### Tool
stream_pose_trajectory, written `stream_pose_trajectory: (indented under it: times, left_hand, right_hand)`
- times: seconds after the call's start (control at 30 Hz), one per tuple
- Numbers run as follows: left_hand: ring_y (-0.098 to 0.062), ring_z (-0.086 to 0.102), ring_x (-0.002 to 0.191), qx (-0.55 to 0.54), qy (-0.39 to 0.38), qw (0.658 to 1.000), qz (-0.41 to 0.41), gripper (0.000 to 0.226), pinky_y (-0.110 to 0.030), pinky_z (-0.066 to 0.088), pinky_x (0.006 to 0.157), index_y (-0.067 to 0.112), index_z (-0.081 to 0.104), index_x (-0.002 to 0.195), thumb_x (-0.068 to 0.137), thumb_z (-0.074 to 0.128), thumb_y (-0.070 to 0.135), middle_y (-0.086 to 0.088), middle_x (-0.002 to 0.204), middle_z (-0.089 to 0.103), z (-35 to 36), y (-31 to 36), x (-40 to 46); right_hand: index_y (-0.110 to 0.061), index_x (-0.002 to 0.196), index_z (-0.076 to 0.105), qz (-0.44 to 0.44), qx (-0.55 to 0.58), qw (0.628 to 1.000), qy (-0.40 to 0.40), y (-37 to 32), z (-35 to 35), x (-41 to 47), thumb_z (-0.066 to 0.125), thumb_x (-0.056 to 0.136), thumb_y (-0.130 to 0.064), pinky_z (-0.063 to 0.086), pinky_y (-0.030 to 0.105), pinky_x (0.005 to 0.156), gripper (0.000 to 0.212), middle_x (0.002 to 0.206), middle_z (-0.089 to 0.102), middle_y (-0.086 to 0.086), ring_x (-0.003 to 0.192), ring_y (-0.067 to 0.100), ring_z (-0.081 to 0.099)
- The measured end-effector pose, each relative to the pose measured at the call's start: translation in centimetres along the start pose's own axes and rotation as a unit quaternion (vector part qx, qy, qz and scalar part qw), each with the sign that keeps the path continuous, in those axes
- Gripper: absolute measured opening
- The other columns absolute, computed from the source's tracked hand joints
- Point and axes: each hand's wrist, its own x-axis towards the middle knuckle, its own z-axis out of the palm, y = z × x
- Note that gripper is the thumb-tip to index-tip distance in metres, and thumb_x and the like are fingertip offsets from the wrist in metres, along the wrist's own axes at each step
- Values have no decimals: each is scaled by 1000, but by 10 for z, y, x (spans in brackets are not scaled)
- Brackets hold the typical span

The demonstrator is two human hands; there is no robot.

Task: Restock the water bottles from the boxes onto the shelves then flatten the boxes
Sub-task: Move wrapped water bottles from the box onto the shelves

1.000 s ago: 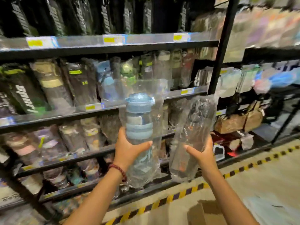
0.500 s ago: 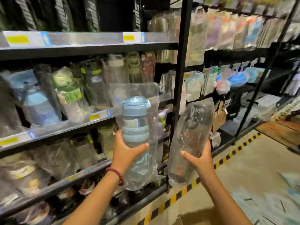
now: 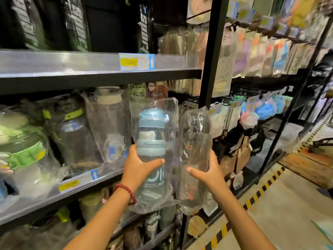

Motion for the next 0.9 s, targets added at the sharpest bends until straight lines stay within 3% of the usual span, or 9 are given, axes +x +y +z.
stream_pose_trajectory:
  times: [0.1, 0.2, 0.33, 0.43, 0.5, 0.73, 0.9]
  left_hand:
    - [5, 52, 84, 2, 0, 1000, 0, 66, -9, 39, 62, 19, 44, 116, 65, 85, 15, 14, 97, 53, 10, 4, 22]
    - [7, 50, 83, -4, 9, 1000, 4, 69, -8, 38, 61, 21, 42, 115, 62, 87, 17, 17, 97, 51, 18, 9, 38]
    - [7, 52, 85, 1, 48, 999, 17, 77, -8, 39, 64, 23, 42, 114, 47, 78, 35, 17, 98, 52, 28, 17, 58]
    - [7, 53, 85, 5, 78, 997, 25, 81, -7, 39, 63, 22, 43, 114, 43, 80, 38, 17, 98, 53, 33, 22, 73]
    - [7, 53, 86, 2, 98, 995, 28, 78, -8, 40, 65, 23, 43, 113, 49, 86, 32, 17, 99, 53, 36, 24, 83]
    - [5, 55, 90, -20, 167, 985, 44, 70, -2, 43, 64, 15, 46, 116, 60, 88, 16, 7, 105, 57, 51, 18, 106]
    - [2, 56, 92, -23, 191, 980, 51, 64, -12, 45, 70, 14, 45, 114, 64, 85, 11, 6, 105, 56, 54, 20, 117]
  right_hand:
    - [-28, 149, 13, -1, -10, 1000, -5, -2, 0, 27, 78, 76, -29, 29, 27, 103, 98, 141, 28, -13, 126, 4, 29]
    - [-27, 149, 16, 4, -29, 1000, -4, -4, 1, 54, 78, 56, -51, 34, 39, 109, 114, 149, 30, -6, 135, 14, 34]
    - [-27, 149, 14, -16, -38, 999, -26, -9, 6, 89, 74, 52, -56, 33, 41, 111, 117, 152, 27, -5, 138, 16, 31]
    - [-28, 149, 10, -45, -40, 998, -32, -9, 8, 117, 78, 68, -41, 25, 27, 109, 107, 154, 22, -6, 141, 16, 25]
    - [-27, 150, 7, -58, -37, 997, -30, -9, 7, 135, 78, 75, -31, 25, 25, 105, 103, 154, 21, -6, 141, 15, 24]
    - [-26, 150, 9, -78, -15, 996, -51, -9, 4, 167, 76, 77, -27, 28, 21, 96, 99, 140, 30, -11, 127, 6, 32]
    - [-29, 146, 18, -95, -31, 992, -73, 2, 4, 171, 78, 71, -29, 37, 25, 92, 97, 138, 38, -12, 119, 7, 42]
